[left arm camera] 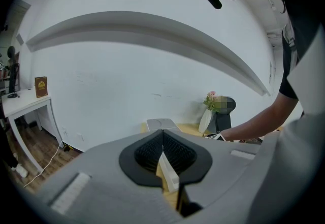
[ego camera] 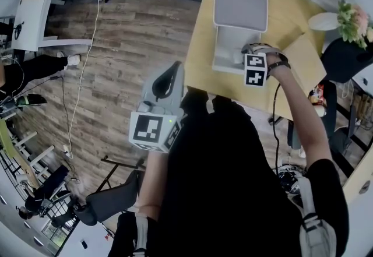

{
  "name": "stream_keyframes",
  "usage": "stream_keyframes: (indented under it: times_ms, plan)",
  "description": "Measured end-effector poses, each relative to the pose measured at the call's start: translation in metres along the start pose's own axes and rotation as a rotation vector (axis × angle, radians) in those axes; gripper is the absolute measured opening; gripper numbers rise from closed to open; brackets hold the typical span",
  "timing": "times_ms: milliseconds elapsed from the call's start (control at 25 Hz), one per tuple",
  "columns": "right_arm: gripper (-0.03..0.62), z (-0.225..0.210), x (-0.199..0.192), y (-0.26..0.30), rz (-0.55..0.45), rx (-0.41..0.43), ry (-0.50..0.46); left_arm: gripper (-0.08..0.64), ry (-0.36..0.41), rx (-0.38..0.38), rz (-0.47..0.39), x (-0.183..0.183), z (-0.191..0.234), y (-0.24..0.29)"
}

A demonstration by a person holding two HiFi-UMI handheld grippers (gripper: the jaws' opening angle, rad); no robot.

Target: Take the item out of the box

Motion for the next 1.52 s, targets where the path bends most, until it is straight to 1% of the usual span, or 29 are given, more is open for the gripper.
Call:
stream_keyframes:
  times_ms: [280,640,760,880,1160,1320,1520]
  plan:
    - [0.164,-0.001,0.000,-0.002,-0.030,-0.029,0.021,0.011,0.011,0.005,-0.003,0.002,-0.004,-0.001]
    - [0.164,0.004,-0.011,-0.021,-0.075,-0.107,0.071,0.011,0.021,-0.004,-0.011,0.004,-0.020,-0.002]
    - [0.164,0.005,-0.014,-0.031,-0.097,-0.147,0.083,0.011,0.025,-0.013,-0.016,0.004,-0.028,-0.001]
    - [0.164,0.007,-0.016,-0.044,-0.129,-0.189,0.104,0.011,0.028,-0.018,-0.021,0.004,-0.035,-0.001]
    - [0.164,0.016,-0.018,-0.074,-0.192,-0.257,0.154,0.011,0.034,-0.032,-0.033,0.002,-0.056,-0.005]
    - [0.164,0.022,-0.015,-0.096,-0.250,-0.292,0.208,0.011,0.039,-0.040,-0.041,0.000,-0.066,-0.009]
    - [0.164,0.031,-0.015,-0.125,-0.311,-0.363,0.230,0.011,0.049,-0.046,-0.052,-0.001,-0.082,-0.013]
Point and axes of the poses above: the fingertips, and each gripper's own axes: y forward along the fingers, z to its left, x out of its top, the point moved 7 cm from there along -y, backward along the fingers, and after that the axes turned 1 degree about -x, right-handed, at the moved point
